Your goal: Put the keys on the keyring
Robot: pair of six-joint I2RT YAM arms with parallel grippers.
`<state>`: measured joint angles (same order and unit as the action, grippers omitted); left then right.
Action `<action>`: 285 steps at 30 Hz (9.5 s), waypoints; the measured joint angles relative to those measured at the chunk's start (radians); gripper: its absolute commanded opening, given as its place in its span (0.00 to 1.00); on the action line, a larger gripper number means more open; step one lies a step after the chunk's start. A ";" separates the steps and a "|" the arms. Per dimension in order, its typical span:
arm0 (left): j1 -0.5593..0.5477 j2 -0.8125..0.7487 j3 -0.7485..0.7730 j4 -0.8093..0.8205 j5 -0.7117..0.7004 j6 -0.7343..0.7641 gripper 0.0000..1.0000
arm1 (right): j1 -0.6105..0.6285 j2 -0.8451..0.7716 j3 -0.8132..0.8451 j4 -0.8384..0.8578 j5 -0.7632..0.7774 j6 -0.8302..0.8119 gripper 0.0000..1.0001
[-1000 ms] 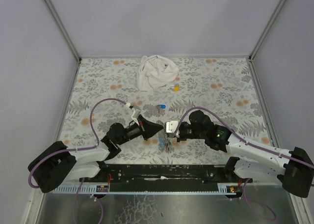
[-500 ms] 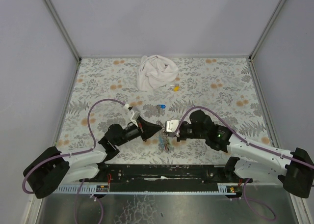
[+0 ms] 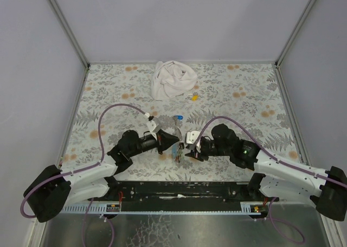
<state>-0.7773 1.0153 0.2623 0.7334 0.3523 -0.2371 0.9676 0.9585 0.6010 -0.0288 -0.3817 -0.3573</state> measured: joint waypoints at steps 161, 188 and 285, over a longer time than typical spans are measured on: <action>0.019 0.195 0.095 -0.474 -0.222 -0.137 0.34 | -0.196 0.643 -0.080 0.562 -0.246 0.566 0.27; -0.001 0.390 0.169 -0.436 0.066 -0.224 0.23 | -0.196 0.327 -0.274 0.590 0.111 0.570 0.36; -0.047 0.111 0.296 -0.784 0.258 0.576 0.00 | -0.177 0.356 -0.224 0.724 -0.390 0.165 0.23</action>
<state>-0.8242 1.1263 0.5579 -0.0509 0.6102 0.3386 0.7910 1.3140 0.3775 0.6949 -0.7715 -0.1921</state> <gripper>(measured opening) 0.007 0.217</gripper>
